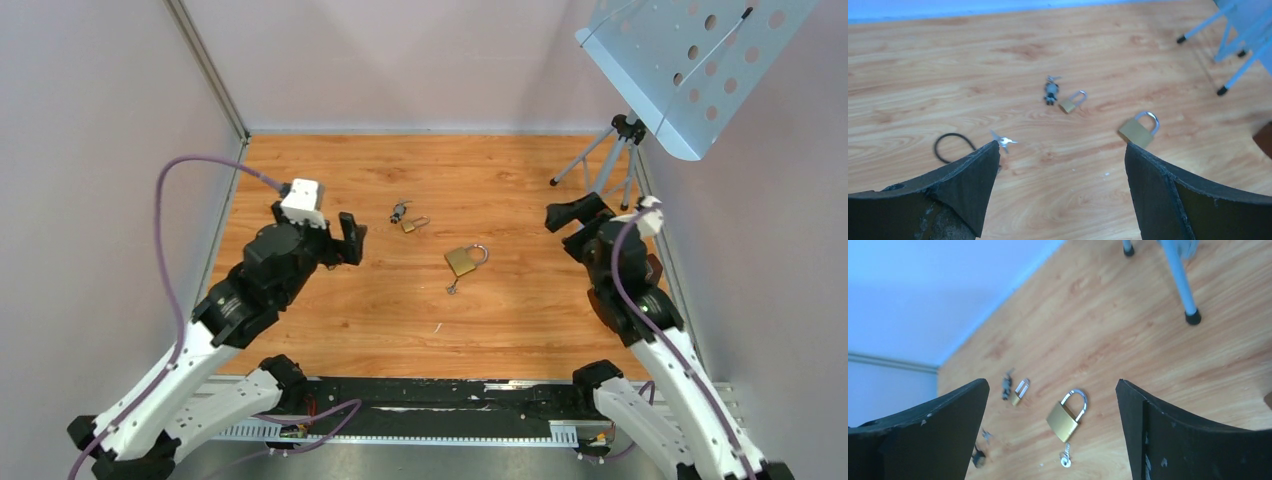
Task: Lock with the key
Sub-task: Reset both arms
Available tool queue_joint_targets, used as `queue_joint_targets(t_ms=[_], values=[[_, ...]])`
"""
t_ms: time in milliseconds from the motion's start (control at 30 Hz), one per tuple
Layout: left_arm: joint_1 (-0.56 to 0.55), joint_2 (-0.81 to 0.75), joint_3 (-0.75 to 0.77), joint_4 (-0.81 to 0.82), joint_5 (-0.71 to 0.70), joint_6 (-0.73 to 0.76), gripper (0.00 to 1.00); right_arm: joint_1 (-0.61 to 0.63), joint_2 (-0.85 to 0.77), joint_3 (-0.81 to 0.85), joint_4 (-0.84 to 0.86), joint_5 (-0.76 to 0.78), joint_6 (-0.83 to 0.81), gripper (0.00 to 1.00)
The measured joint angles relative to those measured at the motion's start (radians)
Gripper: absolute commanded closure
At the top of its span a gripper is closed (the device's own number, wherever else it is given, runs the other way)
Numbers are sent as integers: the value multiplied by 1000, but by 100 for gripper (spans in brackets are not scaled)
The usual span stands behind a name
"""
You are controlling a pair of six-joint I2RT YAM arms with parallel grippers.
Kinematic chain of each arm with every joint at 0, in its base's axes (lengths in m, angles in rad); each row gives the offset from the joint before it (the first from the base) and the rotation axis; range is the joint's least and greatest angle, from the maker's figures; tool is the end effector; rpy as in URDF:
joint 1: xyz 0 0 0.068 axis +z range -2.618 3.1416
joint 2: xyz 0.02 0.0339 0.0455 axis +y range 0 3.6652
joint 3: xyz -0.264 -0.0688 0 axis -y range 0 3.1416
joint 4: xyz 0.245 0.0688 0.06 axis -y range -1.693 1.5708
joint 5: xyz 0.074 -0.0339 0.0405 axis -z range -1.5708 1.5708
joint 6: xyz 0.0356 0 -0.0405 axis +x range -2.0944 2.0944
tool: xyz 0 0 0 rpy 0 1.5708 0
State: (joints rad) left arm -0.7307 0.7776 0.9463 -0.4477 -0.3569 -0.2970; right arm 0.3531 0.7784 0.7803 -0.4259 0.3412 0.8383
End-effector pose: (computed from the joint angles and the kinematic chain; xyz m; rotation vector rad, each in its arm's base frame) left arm 0.1323 -0.1019 0.3694 0.1510 1.8434 -0.3911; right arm 0.1683 0.0493 0.3151 0.6904 1.8716 0.4357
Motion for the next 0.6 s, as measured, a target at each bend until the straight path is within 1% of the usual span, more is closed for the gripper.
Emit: queue_joint_targets(t_ms=[67, 233, 267, 433, 600], values=[[0, -58, 26, -48, -71, -2, 0, 0, -96, 26, -42, 55, -1, 0], [0, -133, 112, -183, -266, -34, 0, 0, -254, 131, -132, 209, -8, 0], [0, -156, 132, -225, -335, -50, 0, 0, -298, 168, -148, 279, -20, 0], [0, -229, 135, -300, -413, -73, 0, 0, -354, 214, -170, 407, -41, 0], [0, -277, 136, -340, -432, -80, 0, 0, -359, 215, -193, 434, -38, 0]])
